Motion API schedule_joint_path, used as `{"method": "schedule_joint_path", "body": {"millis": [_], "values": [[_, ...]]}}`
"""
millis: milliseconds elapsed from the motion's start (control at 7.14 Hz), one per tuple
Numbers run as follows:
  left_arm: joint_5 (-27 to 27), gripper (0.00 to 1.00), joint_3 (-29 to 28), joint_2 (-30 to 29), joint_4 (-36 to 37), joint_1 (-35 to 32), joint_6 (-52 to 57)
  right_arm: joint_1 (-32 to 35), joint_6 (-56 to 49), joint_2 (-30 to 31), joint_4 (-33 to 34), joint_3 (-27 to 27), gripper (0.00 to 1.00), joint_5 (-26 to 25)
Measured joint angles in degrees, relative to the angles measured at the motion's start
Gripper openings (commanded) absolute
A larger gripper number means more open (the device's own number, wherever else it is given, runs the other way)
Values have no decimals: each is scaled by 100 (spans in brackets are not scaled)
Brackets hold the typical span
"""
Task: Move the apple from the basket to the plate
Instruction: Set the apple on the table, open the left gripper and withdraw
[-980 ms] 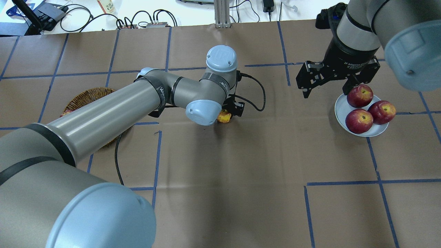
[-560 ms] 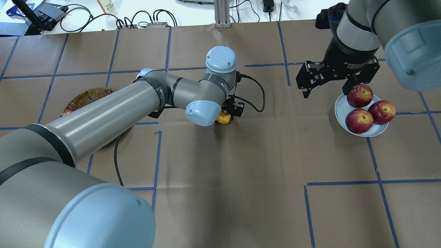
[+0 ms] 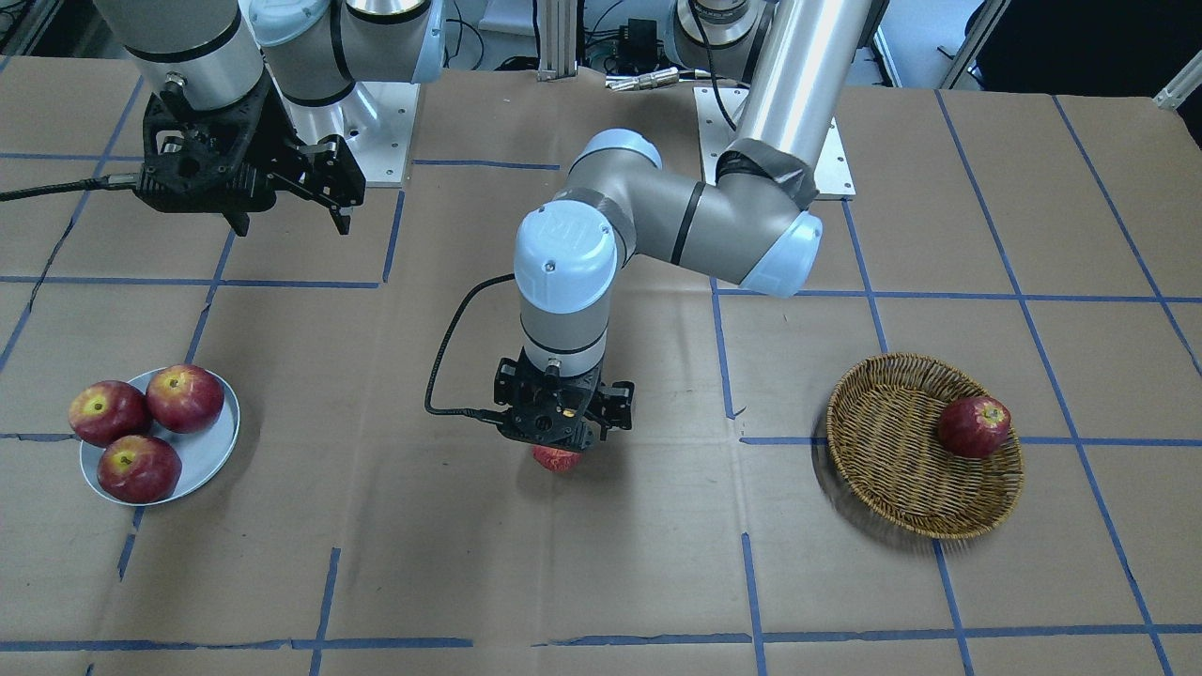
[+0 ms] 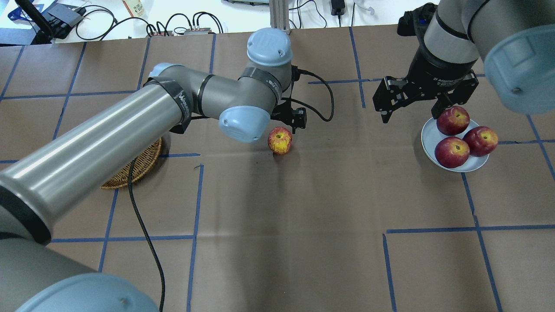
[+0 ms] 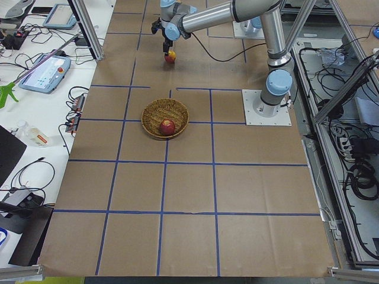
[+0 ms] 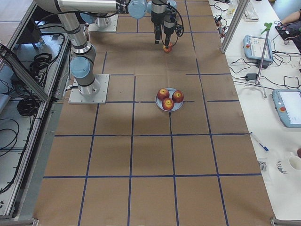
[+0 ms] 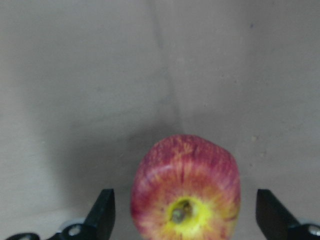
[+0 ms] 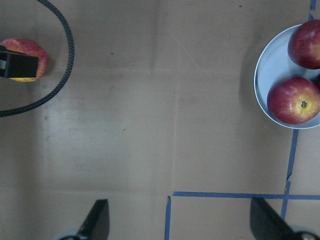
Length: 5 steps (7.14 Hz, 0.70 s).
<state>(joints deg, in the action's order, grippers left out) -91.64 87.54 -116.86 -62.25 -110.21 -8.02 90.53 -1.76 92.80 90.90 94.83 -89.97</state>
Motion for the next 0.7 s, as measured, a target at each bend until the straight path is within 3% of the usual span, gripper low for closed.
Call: {"method": "schedule_joint_path", "body": {"millis": [700], "values": [[-13,99,-911,2035,-3118,1474,1463,18,10,-11,79,-126,100,10]]}}
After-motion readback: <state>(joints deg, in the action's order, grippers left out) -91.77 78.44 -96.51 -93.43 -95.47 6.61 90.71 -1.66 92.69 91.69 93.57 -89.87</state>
